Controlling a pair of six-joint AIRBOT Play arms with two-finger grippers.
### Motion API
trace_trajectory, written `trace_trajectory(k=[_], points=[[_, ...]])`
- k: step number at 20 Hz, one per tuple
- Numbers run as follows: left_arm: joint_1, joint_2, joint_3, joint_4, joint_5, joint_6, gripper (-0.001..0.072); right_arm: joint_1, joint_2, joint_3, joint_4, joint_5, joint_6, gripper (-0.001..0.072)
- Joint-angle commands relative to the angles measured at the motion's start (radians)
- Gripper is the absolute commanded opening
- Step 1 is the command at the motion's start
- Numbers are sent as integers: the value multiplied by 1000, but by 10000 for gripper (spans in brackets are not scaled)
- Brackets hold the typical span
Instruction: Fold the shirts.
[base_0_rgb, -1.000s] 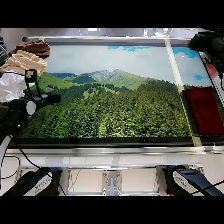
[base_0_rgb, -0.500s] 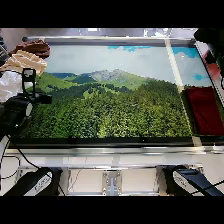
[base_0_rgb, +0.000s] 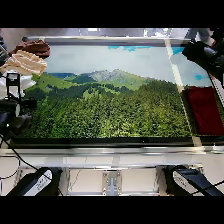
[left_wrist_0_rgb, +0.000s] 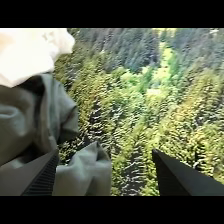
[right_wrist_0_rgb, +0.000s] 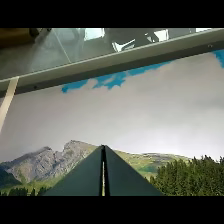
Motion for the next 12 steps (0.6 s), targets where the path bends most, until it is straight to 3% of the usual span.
trace_trajectory(k=[1,3,5,7,8,9,10,12], points=[[65,-4,0,79,-7,0,642,0,0,1,6,58,0,14],[133,-18,0,141,-7,0,467,0,0,1,6,64,0,14],[230,-40,0,146,-20,-1,464,0,0,1,5,58,0,14],[329,-65,0,130,-79,-59,511,0,0,1,5,52,0,14],[381,-82,0,100,-110,-83,567,0,-1,1,2,47,-1,15],[426,-102,0,63,-118,-91,669,0,0,1,3,27,-1,36],[467,-127,0,21,-117,-94,705,0,0,1,3,8,-1,86],[515,-186,16,-87,-120,-93,707,0,-2,0,0,8,-2,562]])
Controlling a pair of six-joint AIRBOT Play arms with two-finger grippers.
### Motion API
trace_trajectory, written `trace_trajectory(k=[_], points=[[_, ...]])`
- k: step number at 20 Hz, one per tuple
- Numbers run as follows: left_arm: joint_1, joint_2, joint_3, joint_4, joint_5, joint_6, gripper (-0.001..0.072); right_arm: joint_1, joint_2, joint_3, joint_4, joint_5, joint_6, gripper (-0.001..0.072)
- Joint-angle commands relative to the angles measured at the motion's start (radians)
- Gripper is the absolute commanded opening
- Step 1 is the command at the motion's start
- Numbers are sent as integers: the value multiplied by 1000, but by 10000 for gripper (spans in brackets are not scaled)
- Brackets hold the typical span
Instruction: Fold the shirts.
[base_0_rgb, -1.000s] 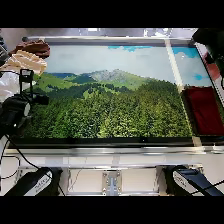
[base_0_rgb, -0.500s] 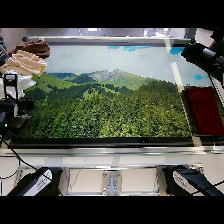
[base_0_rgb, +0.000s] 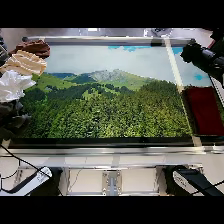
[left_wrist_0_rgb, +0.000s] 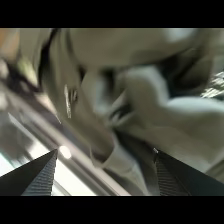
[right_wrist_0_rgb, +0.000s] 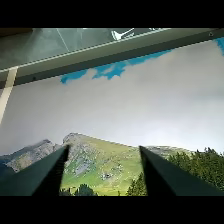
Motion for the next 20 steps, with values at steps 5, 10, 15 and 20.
trace_trajectory(k=[5,10,15,20], points=[[93,-211,143,-488,-30,96,707,-1,-2,1,-6,17,-1,583],[94,-260,261,-665,-17,99,709,-1,-2,1,-7,17,-4,583],[94,-359,262,-701,-41,46,709,-1,-2,1,-6,18,-4,583],[94,-364,263,-700,5,47,314,-1,-2,1,-3,17,-3,583]])
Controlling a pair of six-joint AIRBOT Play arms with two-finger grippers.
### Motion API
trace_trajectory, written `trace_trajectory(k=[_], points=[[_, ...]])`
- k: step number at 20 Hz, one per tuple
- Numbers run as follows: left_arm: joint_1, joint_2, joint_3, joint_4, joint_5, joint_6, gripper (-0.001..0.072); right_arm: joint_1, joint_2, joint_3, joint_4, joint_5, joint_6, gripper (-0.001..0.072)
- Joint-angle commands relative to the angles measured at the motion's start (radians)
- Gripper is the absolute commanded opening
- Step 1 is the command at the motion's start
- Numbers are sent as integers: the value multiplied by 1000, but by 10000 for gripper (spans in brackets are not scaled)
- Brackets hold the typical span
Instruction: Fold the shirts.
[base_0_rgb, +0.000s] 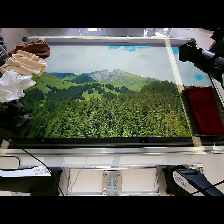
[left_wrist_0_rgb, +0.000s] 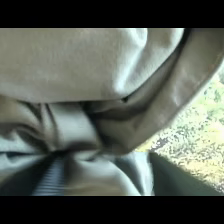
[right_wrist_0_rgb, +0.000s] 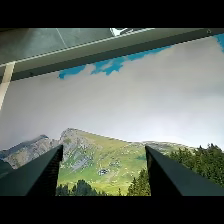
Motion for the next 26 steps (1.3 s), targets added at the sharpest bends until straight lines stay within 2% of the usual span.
trace_trajectory(k=[1,2,6,9,12,14,18,20,23,24,26], points=[[1,-10,3,-13,15,-2,60,-1,0,1,5,0,1,582],[1,-10,3,-13,3,11,13,-1,0,0,8,0,1,582],[-1,44,3,-54,-97,46,13,-1,3,13,8,1,0,553],[-16,206,3,-325,-172,225,12,-1,3,93,-1,34,-2,554],[-129,401,3,-609,-272,374,13,-1,3,231,-4,187,-105,554],[-263,493,3,-688,-309,380,13,-1,3,324,-19,315,-162,554],[-682,550,2,-702,-293,375,13,-1,3,467,-87,508,-243,553],[-903,518,2,-702,-204,374,13,-1,3,508,-108,544,-263,553],[-1207,402,2,-701,34,372,14,-1,2,521,-112,547,-263,553],[-1267,358,3,-701,109,372,60,-1,1,521,-113,550,-263,554],[-1291,303,4,-701,230,372,565,-1,2,521,-130,551,-308,554]])
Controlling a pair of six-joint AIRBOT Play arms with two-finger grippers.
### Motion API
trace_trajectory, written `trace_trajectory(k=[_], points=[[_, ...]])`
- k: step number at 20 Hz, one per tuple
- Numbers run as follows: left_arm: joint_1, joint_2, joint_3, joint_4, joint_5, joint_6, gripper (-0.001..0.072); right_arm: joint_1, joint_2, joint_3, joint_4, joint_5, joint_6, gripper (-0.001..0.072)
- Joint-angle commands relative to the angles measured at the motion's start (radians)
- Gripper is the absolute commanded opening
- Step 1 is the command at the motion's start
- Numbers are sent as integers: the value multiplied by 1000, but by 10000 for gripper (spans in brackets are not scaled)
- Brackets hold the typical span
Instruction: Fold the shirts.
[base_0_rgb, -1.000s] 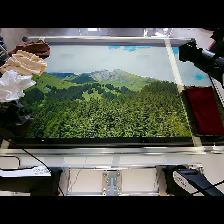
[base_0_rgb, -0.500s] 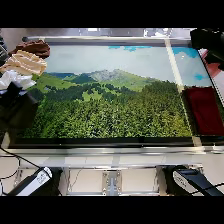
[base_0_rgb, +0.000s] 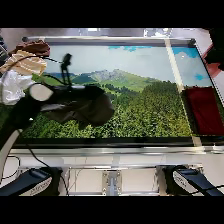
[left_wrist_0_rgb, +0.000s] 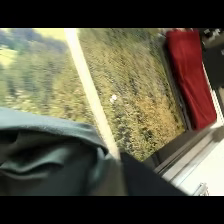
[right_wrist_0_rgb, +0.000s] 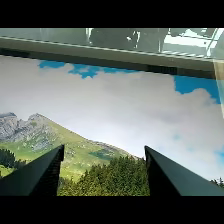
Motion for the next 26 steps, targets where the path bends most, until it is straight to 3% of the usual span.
trace_trajectory(k=[1,3,5,8,10,13,16,19,21,26], points=[[-101,-69,2,-7,230,3,648,-1,0,13,-45,29,-72,553],[47,-12,6,-6,227,-13,648,-2,-1,13,-121,53,-99,553],[250,71,5,19,161,-92,639,-31,-11,12,-153,74,-100,554],[546,157,-10,281,-168,-325,637,-84,-54,-50,-87,134,-78,554],[657,175,-67,341,-359,-428,637,-90,-111,-133,44,161,-72,554],[647,156,-150,221,-264,-429,638,-88,-238,-250,293,171,-87,554],[520,42,-156,211,-214,-428,638,-76,-360,-311,452,229,-182,554],[407,-119,-156,212,-178,-435,639,-35,-449,-323,463,232,-209,554],[392,-202,-156,213,-169,-495,639,-8,-475,-323,463,225,-238,554],[399,-245,-151,243,-177,-518,638,14,-479,-323,463,220,-300,554]])
